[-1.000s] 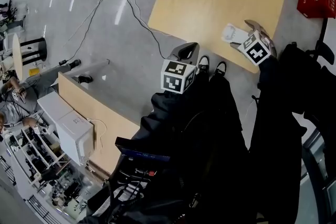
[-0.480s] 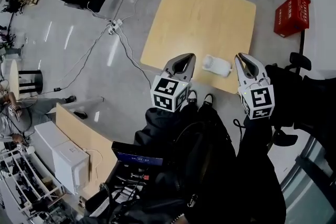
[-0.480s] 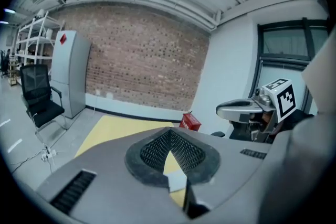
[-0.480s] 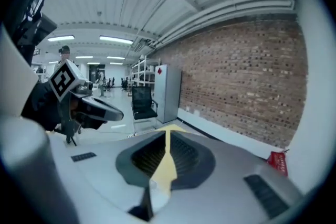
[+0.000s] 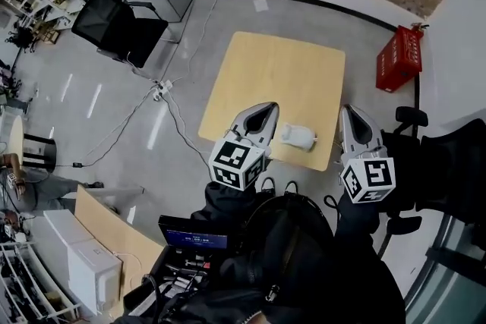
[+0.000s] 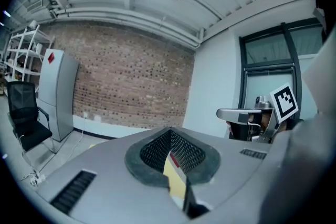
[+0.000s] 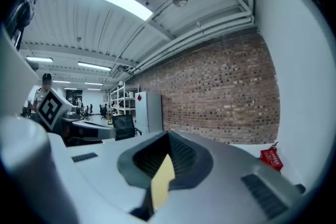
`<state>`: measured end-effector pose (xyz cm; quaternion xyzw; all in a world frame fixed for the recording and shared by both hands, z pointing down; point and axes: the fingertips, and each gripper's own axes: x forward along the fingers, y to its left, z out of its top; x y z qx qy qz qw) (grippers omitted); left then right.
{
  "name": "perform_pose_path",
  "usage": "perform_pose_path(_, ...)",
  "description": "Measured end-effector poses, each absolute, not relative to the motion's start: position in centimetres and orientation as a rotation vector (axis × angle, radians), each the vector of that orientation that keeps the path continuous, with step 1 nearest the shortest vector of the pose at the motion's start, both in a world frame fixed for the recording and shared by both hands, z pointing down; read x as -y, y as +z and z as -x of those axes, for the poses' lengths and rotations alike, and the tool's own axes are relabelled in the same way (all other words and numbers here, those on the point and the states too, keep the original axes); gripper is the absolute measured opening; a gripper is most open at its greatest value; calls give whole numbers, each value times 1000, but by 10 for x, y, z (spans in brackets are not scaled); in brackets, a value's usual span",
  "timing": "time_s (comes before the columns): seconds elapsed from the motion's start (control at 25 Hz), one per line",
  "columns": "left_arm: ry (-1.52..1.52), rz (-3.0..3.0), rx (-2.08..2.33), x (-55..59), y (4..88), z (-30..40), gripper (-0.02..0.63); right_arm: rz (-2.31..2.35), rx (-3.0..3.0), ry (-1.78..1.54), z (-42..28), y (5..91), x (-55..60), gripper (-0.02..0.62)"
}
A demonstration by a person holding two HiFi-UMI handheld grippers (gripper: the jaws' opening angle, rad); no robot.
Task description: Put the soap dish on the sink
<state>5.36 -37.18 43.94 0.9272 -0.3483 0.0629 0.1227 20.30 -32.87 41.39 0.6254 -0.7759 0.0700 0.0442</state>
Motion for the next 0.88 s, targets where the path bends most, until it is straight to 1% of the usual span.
perform_pose_path(0.32,76,-2813,1031,364,387,-68,2,-1939,2445,18,-196,351,323,8)
perform_pose_path(0.88,36,-2874,1050,368,370,-76,2,-1910,2504,-68,-185,327,334,6)
